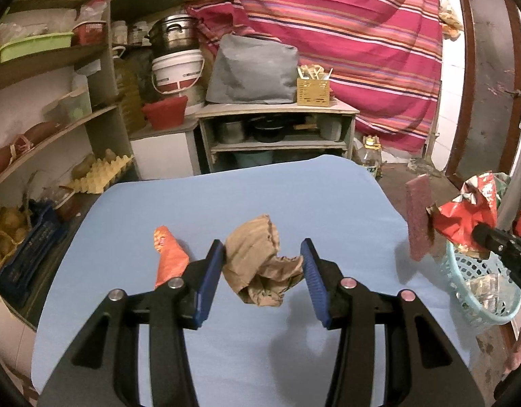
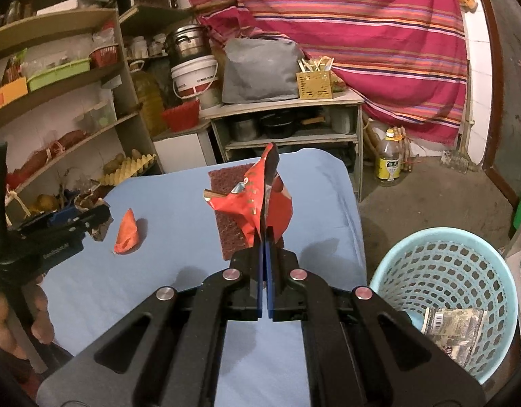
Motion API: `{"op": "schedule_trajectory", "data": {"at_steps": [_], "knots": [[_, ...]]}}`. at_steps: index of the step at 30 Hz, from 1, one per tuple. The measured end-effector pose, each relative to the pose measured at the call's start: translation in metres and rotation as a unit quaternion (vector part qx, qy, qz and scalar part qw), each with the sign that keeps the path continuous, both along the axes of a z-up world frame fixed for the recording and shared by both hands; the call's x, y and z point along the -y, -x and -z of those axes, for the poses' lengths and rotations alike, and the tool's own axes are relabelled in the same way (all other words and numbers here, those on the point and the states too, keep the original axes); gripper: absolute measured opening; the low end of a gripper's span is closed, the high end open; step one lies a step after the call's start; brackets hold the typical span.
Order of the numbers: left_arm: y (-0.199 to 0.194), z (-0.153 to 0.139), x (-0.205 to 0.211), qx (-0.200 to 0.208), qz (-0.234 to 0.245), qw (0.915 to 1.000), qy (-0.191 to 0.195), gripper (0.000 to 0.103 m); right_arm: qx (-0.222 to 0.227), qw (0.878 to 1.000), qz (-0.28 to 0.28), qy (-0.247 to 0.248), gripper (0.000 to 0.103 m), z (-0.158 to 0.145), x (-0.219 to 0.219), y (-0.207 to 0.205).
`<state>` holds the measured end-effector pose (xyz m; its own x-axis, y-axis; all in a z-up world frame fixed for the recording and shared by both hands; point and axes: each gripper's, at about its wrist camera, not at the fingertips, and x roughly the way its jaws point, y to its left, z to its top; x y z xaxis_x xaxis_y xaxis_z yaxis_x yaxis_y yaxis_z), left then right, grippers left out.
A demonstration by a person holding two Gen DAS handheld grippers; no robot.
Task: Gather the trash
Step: 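Carry the paper in the left tool and red bag in the right tool over the basket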
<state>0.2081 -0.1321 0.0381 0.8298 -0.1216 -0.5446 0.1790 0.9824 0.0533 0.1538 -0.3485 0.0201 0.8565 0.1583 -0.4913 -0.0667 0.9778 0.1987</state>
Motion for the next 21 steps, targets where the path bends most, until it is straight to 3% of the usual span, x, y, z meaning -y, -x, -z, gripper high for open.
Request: {"op": "schedule_trajectory", "data": {"at_steps": [12,17,19,21], "knots": [[-0.013,0.016,0.032,-0.013,0.012,0.9998,-0.003,0.047,0.003,0.999,0.038,-0.024,0.003,0.000,0.046,0.016],[-0.021,0.019,0.050,-0.021,0.023,0.9994,0.012,0.047,-0.005,0.998,0.048,-0.042,0.003,0.008,0.064,0.019],[-0.023,0.019,0.053,-0.024,0.024,0.9992,0.019,0.047,-0.029,0.999,0.019,-0.034,0.003,0.018,0.053,0.013],[-0.025,0.019,0.053,-0.024,0.024,0.9992,0.020,0.047,-0.064,0.998,-0.023,0.003,0.003,0.035,0.025,0.001]]}}
